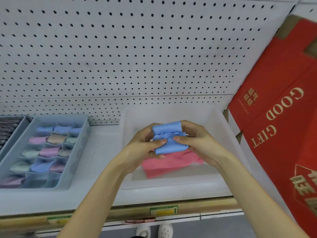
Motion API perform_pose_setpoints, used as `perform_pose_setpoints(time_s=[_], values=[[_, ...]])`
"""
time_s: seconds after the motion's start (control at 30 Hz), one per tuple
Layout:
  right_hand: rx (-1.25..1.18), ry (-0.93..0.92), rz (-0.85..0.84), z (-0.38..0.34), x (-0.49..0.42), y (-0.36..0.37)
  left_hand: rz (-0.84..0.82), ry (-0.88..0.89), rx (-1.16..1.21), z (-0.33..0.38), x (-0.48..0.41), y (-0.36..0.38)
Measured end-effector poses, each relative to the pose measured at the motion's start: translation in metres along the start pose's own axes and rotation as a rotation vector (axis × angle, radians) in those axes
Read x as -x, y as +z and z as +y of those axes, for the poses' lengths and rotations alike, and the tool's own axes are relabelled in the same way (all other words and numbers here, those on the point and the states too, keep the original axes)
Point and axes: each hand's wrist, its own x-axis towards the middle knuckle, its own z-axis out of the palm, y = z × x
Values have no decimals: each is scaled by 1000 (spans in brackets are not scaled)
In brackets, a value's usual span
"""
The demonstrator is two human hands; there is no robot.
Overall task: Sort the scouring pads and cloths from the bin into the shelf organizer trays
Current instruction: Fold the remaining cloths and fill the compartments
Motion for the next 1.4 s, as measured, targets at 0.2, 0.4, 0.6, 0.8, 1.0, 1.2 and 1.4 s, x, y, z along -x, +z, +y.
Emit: perform_pose_setpoints(time_s=[0.2, 0.4, 0.6, 0.8, 1.0, 1.2, 1.4], values=[[-118, 0, -25, -6, 7, -12, 7, -19, 212, -1, -3, 0], [91, -132, 49, 1, 6, -16, 136, -167, 162, 2, -10, 14], [-7, -54, 75, 5, 1, -11, 248, -46, -114, -3, -7, 13], [230, 119, -179, 5, -23, 27, 416, 16, -171, -14, 24, -20], [249, 169, -315, 17, -53, 108, 541, 8, -168, -28, 71, -92], [310, 202, -418, 42, -91, 226, 694, 17, -261, -52, 131, -194], [344, 184, -414, 73, -124, 342, 664, -16, -281, -67, 188, -302]])
